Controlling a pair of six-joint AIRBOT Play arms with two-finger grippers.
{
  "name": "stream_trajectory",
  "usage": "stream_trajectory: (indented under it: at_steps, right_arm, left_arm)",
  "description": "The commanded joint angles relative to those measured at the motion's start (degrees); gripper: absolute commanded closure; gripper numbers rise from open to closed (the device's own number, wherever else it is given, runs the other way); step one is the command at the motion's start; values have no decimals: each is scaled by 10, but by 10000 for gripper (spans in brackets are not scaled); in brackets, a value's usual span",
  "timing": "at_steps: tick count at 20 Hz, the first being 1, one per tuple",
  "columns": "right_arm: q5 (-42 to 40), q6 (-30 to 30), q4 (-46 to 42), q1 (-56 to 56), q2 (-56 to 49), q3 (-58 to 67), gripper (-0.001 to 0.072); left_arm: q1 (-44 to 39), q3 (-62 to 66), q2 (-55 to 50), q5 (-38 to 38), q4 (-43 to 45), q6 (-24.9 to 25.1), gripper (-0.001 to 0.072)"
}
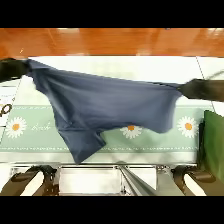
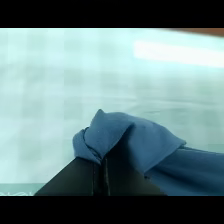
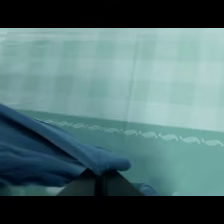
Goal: Fold the shirts.
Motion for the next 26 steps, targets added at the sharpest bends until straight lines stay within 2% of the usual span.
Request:
stream_trajectory:
  at_steps: [1,5,7,8,9,10,11,14,17,19,21,23,26]
  right_arm:
    - [-166,-45,51,0,-168,-25,688]
    - [-173,-103,161,0,-376,77,687]
    - [-154,-105,205,0,-451,138,685]
    - [-141,-104,219,-1,-476,166,618]
    - [-115,-104,226,-5,-497,196,415]
    - [-85,-104,225,-15,-507,224,291]
    - [-42,-104,223,-34,-509,253,298]
    - [91,-105,209,-128,-476,301,299]
    - [151,-95,111,-222,-401,257,299]
    - [106,-85,82,-265,-335,142,300]
    - [20,-93,108,-294,-268,-16,299]
    - [-42,-143,163,-307,-212,-149,299]
    - [-57,-211,237,-310,-148,-252,300]
  left_arm:
    - [0,-5,-144,99,-24,0,689]
    - [0,26,-249,102,-119,0,689]
    - [0,27,-270,100,-154,0,689]
    - [0,27,-274,95,-164,-1,683]
    - [0,27,-274,88,-165,0,587]
    - [6,32,-272,74,-162,0,326]
    - [20,46,-271,43,-156,-2,200]
    - [111,108,-266,-112,-139,-2,200]
    - [211,87,-215,-178,-137,7,200]
    - [261,8,-158,-175,-137,25,200]
    - [289,-110,-104,-169,-140,30,201]
    - [297,-228,-68,-158,-165,30,201]
    - [296,-312,-68,-164,-174,30,201]
